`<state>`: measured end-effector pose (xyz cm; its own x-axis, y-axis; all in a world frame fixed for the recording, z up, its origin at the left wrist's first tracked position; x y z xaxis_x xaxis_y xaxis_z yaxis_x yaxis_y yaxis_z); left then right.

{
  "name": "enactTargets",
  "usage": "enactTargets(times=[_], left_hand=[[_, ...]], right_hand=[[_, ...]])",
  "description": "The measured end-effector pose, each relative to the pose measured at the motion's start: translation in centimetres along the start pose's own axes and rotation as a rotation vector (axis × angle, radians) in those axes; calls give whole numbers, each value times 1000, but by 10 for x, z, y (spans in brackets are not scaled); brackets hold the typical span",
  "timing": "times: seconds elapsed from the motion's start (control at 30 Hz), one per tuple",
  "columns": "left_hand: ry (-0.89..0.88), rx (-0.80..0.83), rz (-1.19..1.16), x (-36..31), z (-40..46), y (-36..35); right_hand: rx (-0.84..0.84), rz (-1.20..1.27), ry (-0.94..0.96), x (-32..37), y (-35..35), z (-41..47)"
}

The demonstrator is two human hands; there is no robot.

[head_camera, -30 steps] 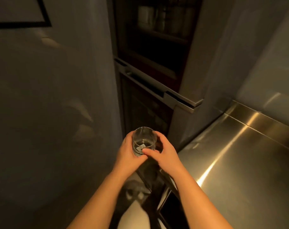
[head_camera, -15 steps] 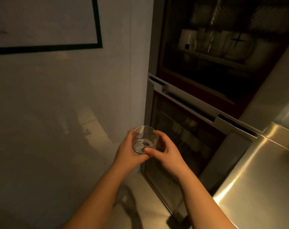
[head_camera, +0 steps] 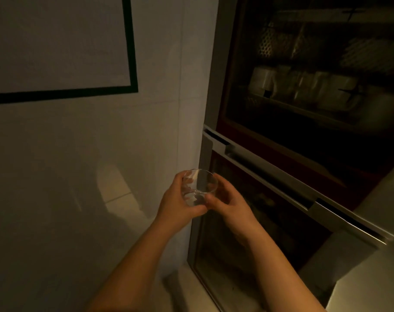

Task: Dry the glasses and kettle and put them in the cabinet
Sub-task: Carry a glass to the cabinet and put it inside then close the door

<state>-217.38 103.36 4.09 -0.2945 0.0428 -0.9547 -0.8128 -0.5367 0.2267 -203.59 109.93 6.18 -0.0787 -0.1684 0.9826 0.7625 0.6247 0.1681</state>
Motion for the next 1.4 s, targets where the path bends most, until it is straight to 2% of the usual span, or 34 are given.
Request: enactTargets(times=[0.2,0.37,0.57,0.73,0.97,1.2,1.4], left_hand=[[-11,-60,29,7,63,-14],[-15,-40,25,11,98,-31],[-28,-34,38,17,119,-43],[-15,-58,16,18,117,-43],[9,-105,8,21,99,-18],[2,-210,33,6,67,18],[-7,-312,53,-6,4,56]], right_hand=[[-350,395,-146,-10,35,66],[-485,748,-187,-23,55,97],[-586,1089,-60,-17,68,111],[-631,1180,-41,-13,58,118],[-725,1149,-48,-5,54,115],[-650,1234,-99,4,18,86],[-576,1315,-161,21,-12,36]])
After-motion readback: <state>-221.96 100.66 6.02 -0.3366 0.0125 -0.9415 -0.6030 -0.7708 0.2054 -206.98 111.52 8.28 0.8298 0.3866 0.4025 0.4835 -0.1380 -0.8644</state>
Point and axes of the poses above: each hand's wrist, its own z-axis towards the middle knuckle, its own y-axis out of the back of the hand, x = y × z, the point moved 3 cm from there along z, towards the middle knuckle
